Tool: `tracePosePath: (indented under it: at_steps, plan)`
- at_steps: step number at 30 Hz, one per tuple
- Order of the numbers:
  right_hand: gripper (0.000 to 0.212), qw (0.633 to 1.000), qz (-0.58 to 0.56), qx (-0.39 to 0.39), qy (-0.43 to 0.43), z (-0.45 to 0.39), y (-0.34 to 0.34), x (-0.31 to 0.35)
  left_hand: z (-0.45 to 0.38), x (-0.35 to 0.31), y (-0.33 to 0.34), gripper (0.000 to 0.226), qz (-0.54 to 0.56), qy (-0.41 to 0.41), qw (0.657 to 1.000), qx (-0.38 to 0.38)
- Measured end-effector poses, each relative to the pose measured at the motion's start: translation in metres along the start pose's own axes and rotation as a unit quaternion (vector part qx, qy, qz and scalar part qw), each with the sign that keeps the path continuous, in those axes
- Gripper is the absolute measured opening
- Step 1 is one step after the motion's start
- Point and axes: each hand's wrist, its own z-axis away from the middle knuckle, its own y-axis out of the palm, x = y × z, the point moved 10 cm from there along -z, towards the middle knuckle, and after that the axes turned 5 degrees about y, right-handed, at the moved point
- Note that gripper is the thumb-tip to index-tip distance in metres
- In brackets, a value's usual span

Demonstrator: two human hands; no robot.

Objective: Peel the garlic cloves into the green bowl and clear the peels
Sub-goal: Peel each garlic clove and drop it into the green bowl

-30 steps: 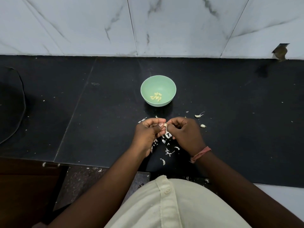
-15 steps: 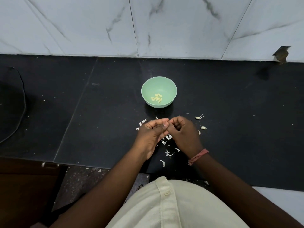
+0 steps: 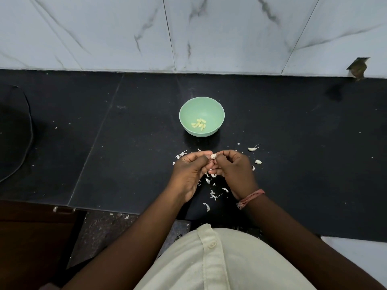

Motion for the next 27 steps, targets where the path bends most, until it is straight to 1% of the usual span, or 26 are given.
tracePosePath:
  at_steps: [3, 7, 12, 15, 17, 20, 22, 24, 27]
  plan:
    - [0.011, 0.998, -0.052, 0.006, 0.029, 0.0, 0.004, -0.004, 0.0, 0.0, -0.003, 0.013, 0.016, -0.004, 1.0, -0.016]
    - [0.014, 0.995, -0.086, -0.008, 0.052, 0.0, 0.003, -0.007, 0.001, 0.0, -0.006, 0.013, 0.032, -0.012, 0.999, -0.029]
    - [0.004, 0.997, -0.04, -0.05, 0.036, 0.0, -0.008, -0.005, 0.004, 0.002, -0.008, 0.011, 0.051, -0.02, 0.998, -0.029]
    - [0.003, 0.997, -0.021, -0.071, 0.023, 0.0, -0.012, 0.0, 0.005, 0.003, -0.008, 0.013, 0.049, -0.022, 0.998, -0.027]
    - [0.004, 0.998, -0.003, -0.055, 0.008, 0.0, -0.01, 0.003, 0.003, 0.002, -0.011, 0.015, 0.048, -0.016, 0.998, -0.031]
    - [0.012, 0.999, 0.023, 0.0, -0.024, 0.001, 0.002, 0.01, 0.0, -0.003, -0.014, 0.016, 0.047, -0.004, 0.998, -0.033]
    - [0.015, 0.998, 0.042, 0.023, -0.041, 0.002, 0.008, 0.013, -0.001, -0.005, -0.014, 0.015, 0.042, 0.005, 0.999, -0.024]
    - [0.012, 0.995, 0.068, 0.034, -0.06, 0.003, 0.012, 0.017, -0.001, -0.006, -0.011, 0.014, 0.028, 0.013, 0.999, -0.01]
    - [0.006, 0.995, 0.069, 0.029, -0.07, 0.003, 0.011, 0.02, -0.001, -0.008, -0.011, 0.015, -0.006, 0.031, 0.999, -0.005]
